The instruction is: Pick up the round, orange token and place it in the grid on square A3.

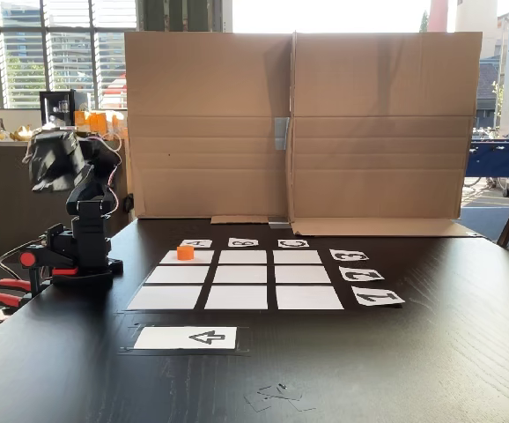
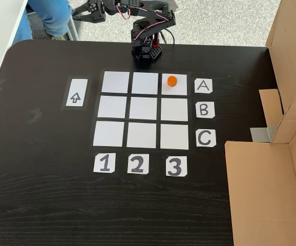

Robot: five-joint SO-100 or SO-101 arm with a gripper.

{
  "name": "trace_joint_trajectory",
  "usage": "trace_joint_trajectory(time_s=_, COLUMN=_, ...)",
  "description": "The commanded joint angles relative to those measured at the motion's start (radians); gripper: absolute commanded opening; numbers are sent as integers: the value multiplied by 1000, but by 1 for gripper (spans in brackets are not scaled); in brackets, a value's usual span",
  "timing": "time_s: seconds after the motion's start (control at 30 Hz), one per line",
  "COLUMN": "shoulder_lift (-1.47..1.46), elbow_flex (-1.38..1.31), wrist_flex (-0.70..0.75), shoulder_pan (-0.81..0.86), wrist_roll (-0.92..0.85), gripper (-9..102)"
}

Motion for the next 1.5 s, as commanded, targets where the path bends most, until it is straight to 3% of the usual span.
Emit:
trace_joint_trajectory(time_s=0.0, shoulder_lift=98, elbow_flex=101, wrist_flex=-20, shoulder_pan=87, wrist_roll=-9, gripper=0)
trace_joint_trajectory(time_s=0.33, shoulder_lift=518, elbow_flex=506, wrist_flex=-6, shoulder_pan=249, wrist_roll=-98, gripper=0)
trace_joint_trajectory(time_s=0.5, shoulder_lift=577, elbow_flex=509, wrist_flex=124, shoulder_pan=278, wrist_roll=-127, gripper=1)
trace_joint_trajectory(time_s=1.47, shoulder_lift=580, elbow_flex=509, wrist_flex=132, shoulder_pan=301, wrist_roll=-127, gripper=0)
